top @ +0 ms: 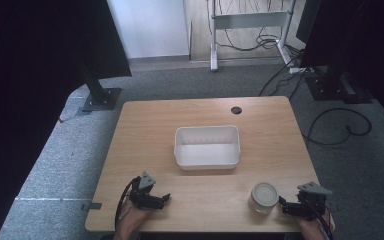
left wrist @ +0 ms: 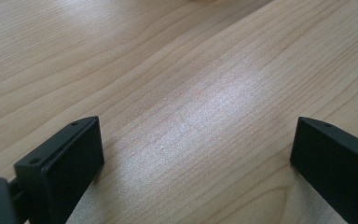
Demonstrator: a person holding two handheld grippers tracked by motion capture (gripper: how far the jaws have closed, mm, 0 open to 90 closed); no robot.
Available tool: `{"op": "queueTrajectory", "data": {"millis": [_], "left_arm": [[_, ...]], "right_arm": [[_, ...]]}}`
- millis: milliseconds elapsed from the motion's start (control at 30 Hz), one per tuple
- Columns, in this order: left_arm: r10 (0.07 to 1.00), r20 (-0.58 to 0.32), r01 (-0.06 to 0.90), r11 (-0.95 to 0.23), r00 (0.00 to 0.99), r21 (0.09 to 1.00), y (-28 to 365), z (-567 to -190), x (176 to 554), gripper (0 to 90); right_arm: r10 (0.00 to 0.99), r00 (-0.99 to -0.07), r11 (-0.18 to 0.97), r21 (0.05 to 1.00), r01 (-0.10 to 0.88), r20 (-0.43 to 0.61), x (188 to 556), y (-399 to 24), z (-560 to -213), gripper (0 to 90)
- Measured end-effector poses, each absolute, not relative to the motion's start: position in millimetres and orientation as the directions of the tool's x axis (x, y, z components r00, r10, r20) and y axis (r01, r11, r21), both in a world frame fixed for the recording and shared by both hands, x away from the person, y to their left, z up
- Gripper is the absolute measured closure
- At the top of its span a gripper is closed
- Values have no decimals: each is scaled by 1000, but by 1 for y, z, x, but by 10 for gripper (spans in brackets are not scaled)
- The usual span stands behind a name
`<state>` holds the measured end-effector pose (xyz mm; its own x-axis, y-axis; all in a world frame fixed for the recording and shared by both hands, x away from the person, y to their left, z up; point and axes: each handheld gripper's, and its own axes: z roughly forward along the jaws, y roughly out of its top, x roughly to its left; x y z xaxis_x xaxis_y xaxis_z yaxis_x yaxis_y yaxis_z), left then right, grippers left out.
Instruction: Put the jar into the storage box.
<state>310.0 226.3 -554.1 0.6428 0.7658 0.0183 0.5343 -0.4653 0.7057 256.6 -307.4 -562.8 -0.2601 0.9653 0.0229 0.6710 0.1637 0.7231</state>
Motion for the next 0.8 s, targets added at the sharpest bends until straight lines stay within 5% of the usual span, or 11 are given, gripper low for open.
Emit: {"op": "queueTrajectory", "data": {"millis": [800], "left_arm": [[797, 18, 557, -437, 603, 706, 227, -554, 312, 25]], "right_arm": [[967, -255, 166, 703, 691, 22, 260, -306, -561, 0]]}}
